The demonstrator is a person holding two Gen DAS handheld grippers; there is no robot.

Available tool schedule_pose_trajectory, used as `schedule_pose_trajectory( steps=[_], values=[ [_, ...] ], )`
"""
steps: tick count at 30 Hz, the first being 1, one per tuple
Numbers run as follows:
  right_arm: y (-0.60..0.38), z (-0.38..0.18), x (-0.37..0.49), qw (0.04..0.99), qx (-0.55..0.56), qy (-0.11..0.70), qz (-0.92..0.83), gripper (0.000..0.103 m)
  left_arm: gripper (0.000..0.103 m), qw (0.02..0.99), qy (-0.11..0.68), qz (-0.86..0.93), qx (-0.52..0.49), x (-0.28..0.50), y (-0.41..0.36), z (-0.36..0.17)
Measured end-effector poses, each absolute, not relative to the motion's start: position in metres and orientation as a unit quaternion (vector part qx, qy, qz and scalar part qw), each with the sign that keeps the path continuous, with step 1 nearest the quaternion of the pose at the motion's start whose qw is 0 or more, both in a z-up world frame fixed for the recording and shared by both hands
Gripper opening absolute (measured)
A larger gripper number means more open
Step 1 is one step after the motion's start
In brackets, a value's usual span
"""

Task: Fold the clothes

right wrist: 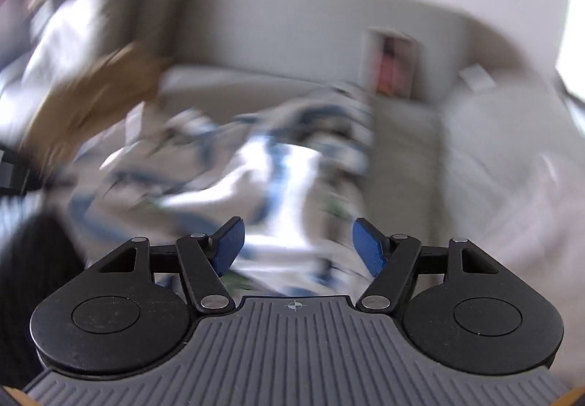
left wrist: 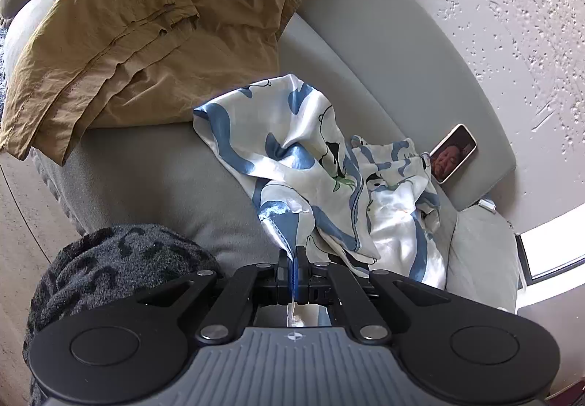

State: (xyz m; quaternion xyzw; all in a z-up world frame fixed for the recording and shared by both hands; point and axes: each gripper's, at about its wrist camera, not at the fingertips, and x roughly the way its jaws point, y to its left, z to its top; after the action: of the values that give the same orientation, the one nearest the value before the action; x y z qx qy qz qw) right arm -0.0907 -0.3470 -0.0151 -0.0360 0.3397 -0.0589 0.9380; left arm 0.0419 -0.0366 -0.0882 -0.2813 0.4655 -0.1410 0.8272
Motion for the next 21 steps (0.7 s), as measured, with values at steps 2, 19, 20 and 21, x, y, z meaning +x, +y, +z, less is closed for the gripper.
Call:
schedule_pose_trajectory(
  steps=[2,19,20,21],
  values=[
    [-0.319,-0.022,-0.071,0.938,-0.064,0.340,-0.023,0.060,0.000,0.826,0.465,-0.140,-0.286,0.042,-0.032,-0.090],
    [-0.259,-0.084,0.051,0.886,-0.113,0.449,-0.030,0.000,0.000,0.817,0.477,-0.151,-0.287,0.041,-0.023,-0.113],
    [-0.267,-0.076,0.048,0.892,-0.103,0.438,-0.049,0.000,0.000,0.817,0.477,-0.148,-0.289,0.041,-0.022,-0.113],
    [-0.277,-0.066,0.044,0.898,-0.093,0.423,-0.070,0.000,0.000,0.817,0.477,-0.146,-0.290,0.042,-0.021,-0.113]
  ],
)
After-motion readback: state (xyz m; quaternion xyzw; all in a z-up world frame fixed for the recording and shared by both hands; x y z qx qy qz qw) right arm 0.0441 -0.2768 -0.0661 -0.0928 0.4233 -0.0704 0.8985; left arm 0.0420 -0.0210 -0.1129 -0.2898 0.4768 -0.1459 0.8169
